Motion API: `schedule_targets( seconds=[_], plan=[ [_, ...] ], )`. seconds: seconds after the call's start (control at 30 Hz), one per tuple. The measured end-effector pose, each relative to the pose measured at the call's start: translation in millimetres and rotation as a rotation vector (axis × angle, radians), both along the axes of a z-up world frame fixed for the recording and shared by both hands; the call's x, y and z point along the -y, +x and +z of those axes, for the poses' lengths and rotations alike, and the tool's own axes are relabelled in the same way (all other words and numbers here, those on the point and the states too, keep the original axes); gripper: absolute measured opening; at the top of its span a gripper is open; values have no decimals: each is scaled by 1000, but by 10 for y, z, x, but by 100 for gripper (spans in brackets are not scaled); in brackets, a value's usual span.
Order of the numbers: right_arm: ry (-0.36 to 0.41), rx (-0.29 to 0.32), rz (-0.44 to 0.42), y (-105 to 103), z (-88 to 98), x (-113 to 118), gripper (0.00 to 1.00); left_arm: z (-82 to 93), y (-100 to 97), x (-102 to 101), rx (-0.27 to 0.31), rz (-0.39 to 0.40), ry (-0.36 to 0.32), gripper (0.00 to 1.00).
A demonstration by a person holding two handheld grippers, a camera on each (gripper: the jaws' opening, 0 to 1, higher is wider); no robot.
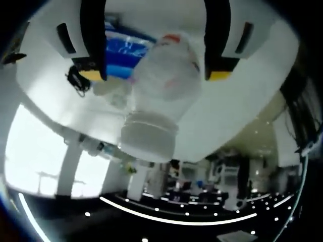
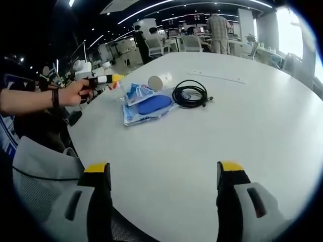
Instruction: Arrange the tabletop items into an orderly group along one side of the table until the central work area is clear of visible clutter.
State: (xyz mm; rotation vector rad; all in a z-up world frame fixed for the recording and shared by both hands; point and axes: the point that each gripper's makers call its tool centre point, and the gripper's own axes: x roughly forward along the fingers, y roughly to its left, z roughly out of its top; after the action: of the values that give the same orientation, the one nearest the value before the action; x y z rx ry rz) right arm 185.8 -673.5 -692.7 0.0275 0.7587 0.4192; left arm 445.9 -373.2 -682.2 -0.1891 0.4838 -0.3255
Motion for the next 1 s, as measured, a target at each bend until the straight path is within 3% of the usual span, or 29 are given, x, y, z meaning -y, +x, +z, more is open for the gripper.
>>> schedule_targets(
  seconds=[0.07,0.2,0.37,0.6,0.9,1.0],
  plan=[
    [1,-2,0,1,-1,-5,86,7,10,-22,-1,23,9,72],
    [3,0,0,14,8,-4,86,20,-10,-104,-7,60,39,50],
    [4,0,2,18,4,-14,86,16,-25,-44,-1,-27,47,48],
    [4,4,2,20,12,-10,86,11,-58,-3,12,-210,78,47],
    [0,6,5,21,12,-6,86,-15,-55,7,3,-377,115,46],
    [1,4,6,22,9,-14,86,-13,-58,14,1,-392,125,46]
  ],
)
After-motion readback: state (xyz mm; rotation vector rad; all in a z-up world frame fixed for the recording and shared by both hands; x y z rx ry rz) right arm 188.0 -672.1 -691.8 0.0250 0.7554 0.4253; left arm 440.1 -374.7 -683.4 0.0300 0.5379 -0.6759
